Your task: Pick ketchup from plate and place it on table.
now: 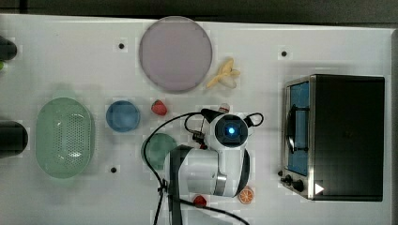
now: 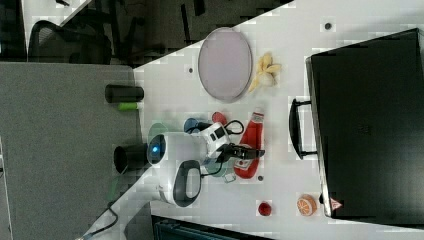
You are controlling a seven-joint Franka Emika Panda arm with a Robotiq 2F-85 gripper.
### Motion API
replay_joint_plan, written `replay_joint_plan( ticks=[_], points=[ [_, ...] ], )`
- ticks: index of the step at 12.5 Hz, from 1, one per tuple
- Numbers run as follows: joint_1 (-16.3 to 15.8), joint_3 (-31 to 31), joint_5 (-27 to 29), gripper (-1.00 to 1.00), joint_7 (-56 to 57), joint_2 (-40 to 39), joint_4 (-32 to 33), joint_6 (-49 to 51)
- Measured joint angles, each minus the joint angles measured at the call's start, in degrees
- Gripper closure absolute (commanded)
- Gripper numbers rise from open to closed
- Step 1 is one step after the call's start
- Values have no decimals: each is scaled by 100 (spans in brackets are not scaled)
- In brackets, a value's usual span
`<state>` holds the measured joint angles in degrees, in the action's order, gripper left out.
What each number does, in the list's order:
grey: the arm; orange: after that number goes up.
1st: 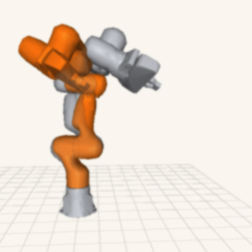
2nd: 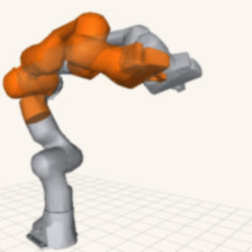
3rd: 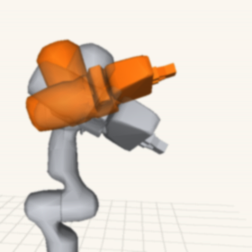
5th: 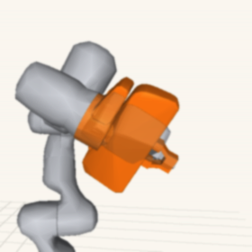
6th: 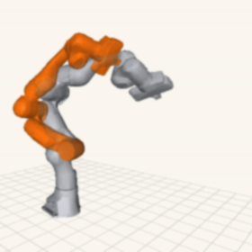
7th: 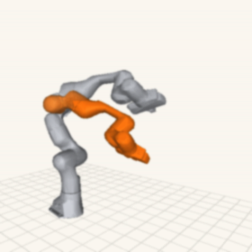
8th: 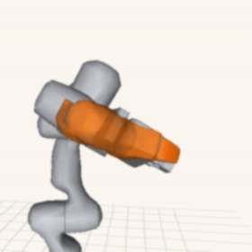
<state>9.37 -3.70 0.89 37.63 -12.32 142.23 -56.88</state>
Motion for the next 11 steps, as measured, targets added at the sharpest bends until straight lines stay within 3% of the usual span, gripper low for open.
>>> replay_joint_plan(
  ticks=[1,5,9,11],
  points=[
    [14,-12,0,-99,0,-145,0,-232],
    [17,-40,-14,-100,-269,-48,-22,-243],
    [8,-142,-25,-100,-1213,1253,-201,783],
    [0,-209,-31,-100,-1883,2023,-638,1606]
  ],
)
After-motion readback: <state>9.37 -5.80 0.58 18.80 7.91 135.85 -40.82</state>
